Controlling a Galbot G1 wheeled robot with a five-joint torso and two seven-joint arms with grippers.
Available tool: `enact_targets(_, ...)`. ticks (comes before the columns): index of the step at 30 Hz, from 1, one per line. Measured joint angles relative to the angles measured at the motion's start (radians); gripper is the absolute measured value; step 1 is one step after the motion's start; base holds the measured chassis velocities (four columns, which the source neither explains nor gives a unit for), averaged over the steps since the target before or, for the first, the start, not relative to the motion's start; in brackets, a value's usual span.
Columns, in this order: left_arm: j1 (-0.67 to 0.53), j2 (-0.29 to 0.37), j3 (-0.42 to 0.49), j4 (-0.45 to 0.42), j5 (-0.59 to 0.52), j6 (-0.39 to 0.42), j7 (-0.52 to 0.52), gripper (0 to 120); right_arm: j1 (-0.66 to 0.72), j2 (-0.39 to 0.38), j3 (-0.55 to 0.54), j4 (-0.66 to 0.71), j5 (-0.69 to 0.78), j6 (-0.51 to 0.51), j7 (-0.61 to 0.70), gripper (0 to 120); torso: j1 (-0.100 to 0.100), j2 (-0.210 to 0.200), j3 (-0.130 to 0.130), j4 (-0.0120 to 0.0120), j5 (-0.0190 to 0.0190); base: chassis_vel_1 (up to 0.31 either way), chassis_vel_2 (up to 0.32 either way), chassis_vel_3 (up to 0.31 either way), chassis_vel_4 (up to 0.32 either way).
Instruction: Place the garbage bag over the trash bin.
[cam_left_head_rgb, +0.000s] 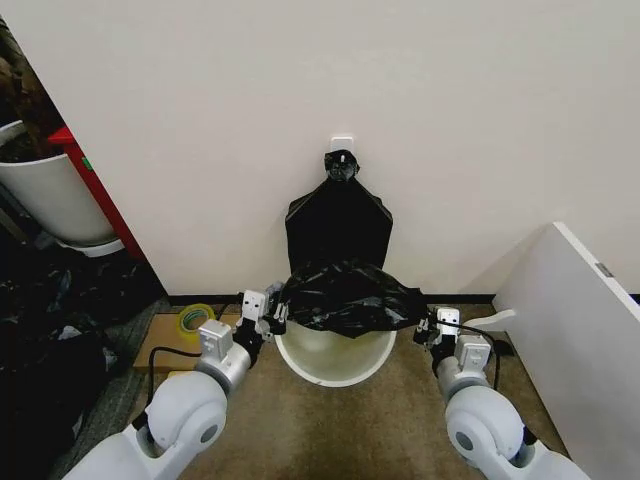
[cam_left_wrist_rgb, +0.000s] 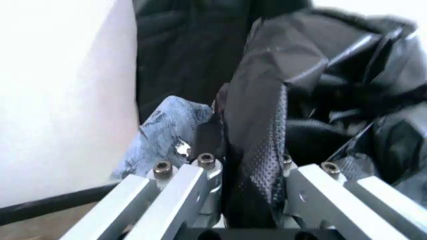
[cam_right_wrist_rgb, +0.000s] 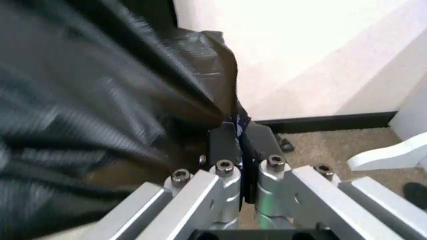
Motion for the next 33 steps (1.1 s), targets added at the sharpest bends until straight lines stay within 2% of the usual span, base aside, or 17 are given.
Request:
enact_targets(3, -0.02, -0.018, -0.001, 0.006, -0.048, -0.011, -0.018, 5, -0.013, 0.003, -0.012, -0.003, -0.016, 0.04, -0.025, 0, 0.0, 0.0, 0.0, -0.0002, 0.0, 0.0, 0.0, 0.0, 0.0)
enact_targets(4, -0.031, -0.034, -0.004, 0.018, -0.073, -0.023, -0.032, 5, -0.025, 0.007, -0.025, -0.009, -0.033, 0.086, -0.055, 0, 0.0, 0.0, 0.0, -0.0002, -0.0001, 0.0, 0.0, 0.0, 0.0)
enact_targets(10, -0.049, -0.059, -0.011, 0.052, -0.09, -0.049, -0.036, 5, -0.066, 0.016, -0.057, -0.01, -0.079, 0.204, -0.131, 0, 0.0, 0.0, 0.0, -0.0001, 0.0, 0.0, 0.0, 0.0, 0.0)
enact_targets(12, -0.055, -0.08, -0.019, 0.07, -0.093, -0.067, -0.033, 5, -0.093, 0.024, -0.076, -0.017, -0.122, 0.322, -0.217, 0, 0.0, 0.0, 0.0, -0.0001, -0.0001, 0.0, 0.0, 0.0, 0.0)
enact_targets(14, -0.055, -0.101, -0.03, 0.074, -0.101, -0.072, -0.032, 5, -0.11, 0.026, -0.093, -0.04, -0.173, 0.383, -0.289, 0, 0.0, 0.0, 0.0, 0.0, -0.0001, 0.0, 0.0, 0.0, 0.0)
enact_targets(21, -0.052, -0.155, -0.077, 0.054, -0.139, -0.061, -0.043, 5, -0.108, 0.035, -0.111, -0.163, -0.346, 0.431, -0.375, 0, 0.0, 0.0, 0.0, -0.0002, 0.0002, 0.0, 0.0, 0.0, 0.0)
enact_targets(25, -0.049, -0.157, -0.097, 0.042, -0.153, -0.05, -0.051, 5, -0.076, 0.045, -0.08, -0.262, -0.447, 0.51, -0.41, 10, 0.0, 0.0, 0.0, 0.0002, 0.0, 0.0, 0.0, 0.0, 0.0)
enact_targets(27, -0.05, -0.155, -0.105, 0.041, -0.155, -0.048, -0.052, 5, -0.056, 0.048, -0.044, -0.356, -0.545, 0.627, -0.454, 22, 0.0, 0.0, 0.0, 0.0002, 0.0002, 0.0, 0.0, 0.0, 0.0)
enact_targets(28, -0.051, -0.155, -0.106, 0.043, -0.155, -0.048, -0.052, 5, -0.055, 0.047, -0.032, -0.377, -0.573, 0.666, -0.466, 23, 0.0, 0.0, 0.0, 0.0001, 0.0005, 0.0, 0.0, 0.0, 0.0)
enact_targets(29, -0.053, -0.156, -0.107, 0.047, -0.155, -0.048, -0.052, 5, -0.057, 0.042, -0.019, -0.392, -0.603, 0.727, -0.488, 30, 0.0, 0.0, 0.0, 0.0001, 0.0001, 0.0, 0.0, 0.0, 0.0)
enact_targets(30, -0.053, -0.156, -0.107, 0.047, -0.155, -0.048, -0.052, 5, -0.057, 0.042, -0.019, -0.392, -0.603, 0.727, -0.488, 30, 0.0, 0.0, 0.0, 0.0001, 0.0001, 0.0, 0.0, 0.0, 0.0)
enact_targets(32, -0.055, -0.159, -0.103, 0.057, -0.148, -0.05, -0.05, 4, -0.076, 0.03, -0.002, -0.385, -0.617, 0.811, -0.527, 38, 0.0, 0.0, 0.0, 0.0, 0.0002, 0.0, 0.0, 0.0, 0.0)
enact_targets(33, -0.055, -0.159, -0.103, 0.057, -0.148, -0.05, -0.05, 4, -0.076, 0.03, -0.002, -0.385, -0.617, 0.811, -0.527, 38, 0.0, 0.0, 0.0, 0.0, 0.0002, 0.0, 0.0, 0.0, 0.0)
